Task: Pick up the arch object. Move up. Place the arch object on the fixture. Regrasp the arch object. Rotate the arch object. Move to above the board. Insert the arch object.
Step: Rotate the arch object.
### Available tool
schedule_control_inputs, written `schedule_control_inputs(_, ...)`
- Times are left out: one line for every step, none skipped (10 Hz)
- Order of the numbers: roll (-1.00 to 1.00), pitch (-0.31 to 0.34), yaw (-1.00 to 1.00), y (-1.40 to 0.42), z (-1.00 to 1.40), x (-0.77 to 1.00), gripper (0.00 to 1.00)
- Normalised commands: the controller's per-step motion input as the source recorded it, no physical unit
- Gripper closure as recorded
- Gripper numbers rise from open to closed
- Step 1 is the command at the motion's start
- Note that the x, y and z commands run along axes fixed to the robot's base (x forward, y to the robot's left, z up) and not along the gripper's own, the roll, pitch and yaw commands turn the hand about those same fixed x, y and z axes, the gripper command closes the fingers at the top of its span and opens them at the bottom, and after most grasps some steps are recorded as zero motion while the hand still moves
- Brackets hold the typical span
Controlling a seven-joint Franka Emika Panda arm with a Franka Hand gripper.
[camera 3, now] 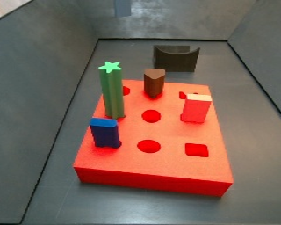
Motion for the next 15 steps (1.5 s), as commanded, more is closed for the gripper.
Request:
schedule_control_inputs(-0.11, 0.069, -1.00, 0.01, 0.00, 0.00, 1.00)
schedule_control_inputs(-0.13, 0.083, -1.00, 0.01, 0.00, 0.00, 1.00)
schedule_control_inputs(-0.14, 0.090, -0.85, 0.01, 0.01, 0.00, 1.00)
schedule_control_inputs(-0.14, 0.089, -0.60, 0.01, 0.01, 0.01, 1.00)
schedule_control_inputs(-0.14, 0.088, -0.40, 0.01, 0.01, 0.01, 1.00)
schedule_control_inputs(-0.14, 0.087, -0.23, 0.01, 0.01, 0.01, 1.00)
schedule_control_inputs(-0.14, 0.086, -0.16, 0.00, -1.00, 0.00, 1.00)
schedule_control_inputs(-0.14, 0.054, -0.10, 0.00, -1.00, 0.01, 1.00)
schedule_control_inputs(-0.14, 0.022, -0.08, 0.00, -1.00, 0.02, 1.00)
schedule_control_inputs(-0.14, 0.003, -0.07, 0.00, -1.00, 0.02, 1.00)
schedule_control_inputs(-0.15, -0.027, -0.06, 0.00, -1.00, 0.02, 1.00)
schedule_control_inputs(-0.15, -0.036, -0.06, 0.01, -1.00, 0.02, 1.00)
schedule_control_inputs(-0.16, -0.032, -0.05, 0.01, -1.00, 0.02, 1.00)
schedule_control_inputs(-0.16, -0.029, -0.05, 0.01, -1.00, 0.03, 1.00)
schedule_control_inputs(-0.16, -0.030, -0.04, 0.01, -1.00, 0.03, 1.00)
